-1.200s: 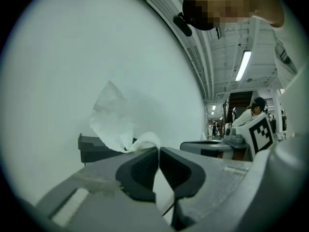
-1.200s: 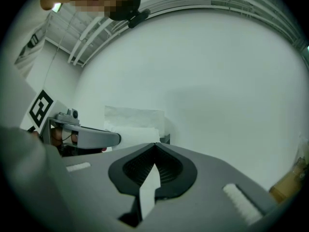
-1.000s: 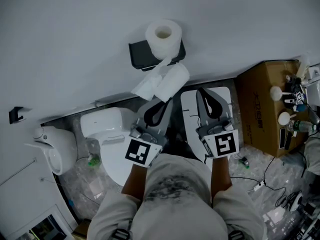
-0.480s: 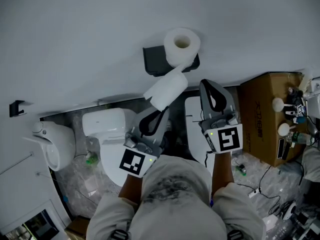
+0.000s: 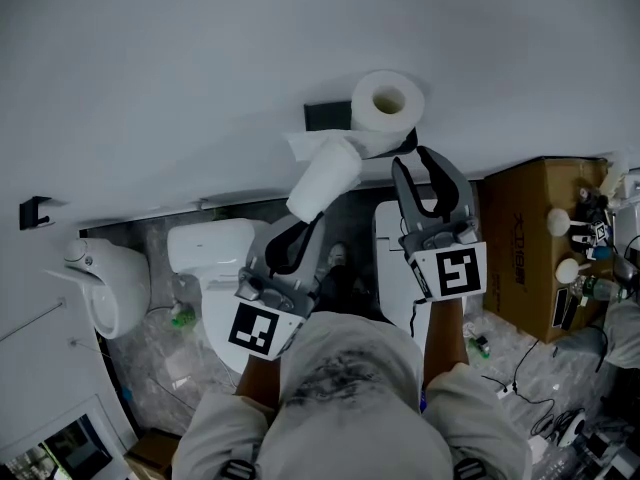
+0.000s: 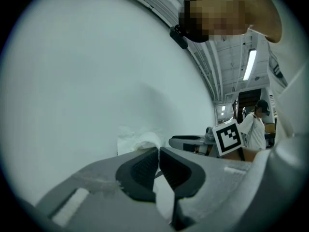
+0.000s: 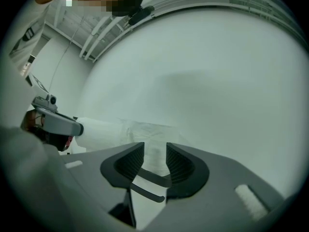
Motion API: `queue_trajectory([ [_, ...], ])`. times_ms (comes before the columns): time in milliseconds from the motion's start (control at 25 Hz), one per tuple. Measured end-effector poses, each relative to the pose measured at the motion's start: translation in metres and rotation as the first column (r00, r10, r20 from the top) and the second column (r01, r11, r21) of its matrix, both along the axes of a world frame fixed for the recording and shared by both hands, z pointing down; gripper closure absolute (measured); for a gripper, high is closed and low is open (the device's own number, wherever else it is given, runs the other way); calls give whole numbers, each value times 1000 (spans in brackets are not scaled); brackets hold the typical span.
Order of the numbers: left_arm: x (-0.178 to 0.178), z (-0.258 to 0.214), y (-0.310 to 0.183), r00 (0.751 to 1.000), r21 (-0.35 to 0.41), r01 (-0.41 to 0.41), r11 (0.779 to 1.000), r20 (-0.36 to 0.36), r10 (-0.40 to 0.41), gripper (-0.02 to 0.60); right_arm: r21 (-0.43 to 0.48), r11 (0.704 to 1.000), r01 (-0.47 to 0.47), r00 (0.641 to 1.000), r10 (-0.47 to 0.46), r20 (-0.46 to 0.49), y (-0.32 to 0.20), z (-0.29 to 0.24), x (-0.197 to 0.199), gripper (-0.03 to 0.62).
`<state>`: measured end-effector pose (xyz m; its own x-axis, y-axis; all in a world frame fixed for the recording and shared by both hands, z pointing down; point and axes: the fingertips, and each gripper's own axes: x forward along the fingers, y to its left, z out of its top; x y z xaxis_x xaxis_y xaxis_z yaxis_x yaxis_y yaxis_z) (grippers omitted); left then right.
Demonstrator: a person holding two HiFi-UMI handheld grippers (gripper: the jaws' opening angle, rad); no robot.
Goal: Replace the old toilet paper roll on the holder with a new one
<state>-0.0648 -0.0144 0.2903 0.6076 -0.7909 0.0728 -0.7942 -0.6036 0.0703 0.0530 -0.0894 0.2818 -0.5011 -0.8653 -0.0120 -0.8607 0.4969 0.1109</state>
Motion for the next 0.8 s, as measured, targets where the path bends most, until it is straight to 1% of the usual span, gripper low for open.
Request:
queue_trajectory([
  [160,-8,-2,-6,1000,6,7,1000,-3,-7,568,-21,1000,-3,1000,3,-8,-9,1,-5,352],
  [240,-11,-4,-9,1000,8,14,1000,-4,-14,568,-32,999,1,1000,-2,-15,-14,1,-7,312],
  [280,-13,-5,-11,1000,10,17,1000,-4,-17,568,-34,999,2,1000,-3,-16,-16,1,-9,297],
  [560,-27,-8,-24,999,19,38,999,-4,-38,568,-39,999,-8,1000,7,-6,-31,-5,-22,249],
  [800,-29,-8,-37,999,16,42,999,-3,-42,568,-66,997,-28,1000,28,-3,-44,-4,-24,170],
])
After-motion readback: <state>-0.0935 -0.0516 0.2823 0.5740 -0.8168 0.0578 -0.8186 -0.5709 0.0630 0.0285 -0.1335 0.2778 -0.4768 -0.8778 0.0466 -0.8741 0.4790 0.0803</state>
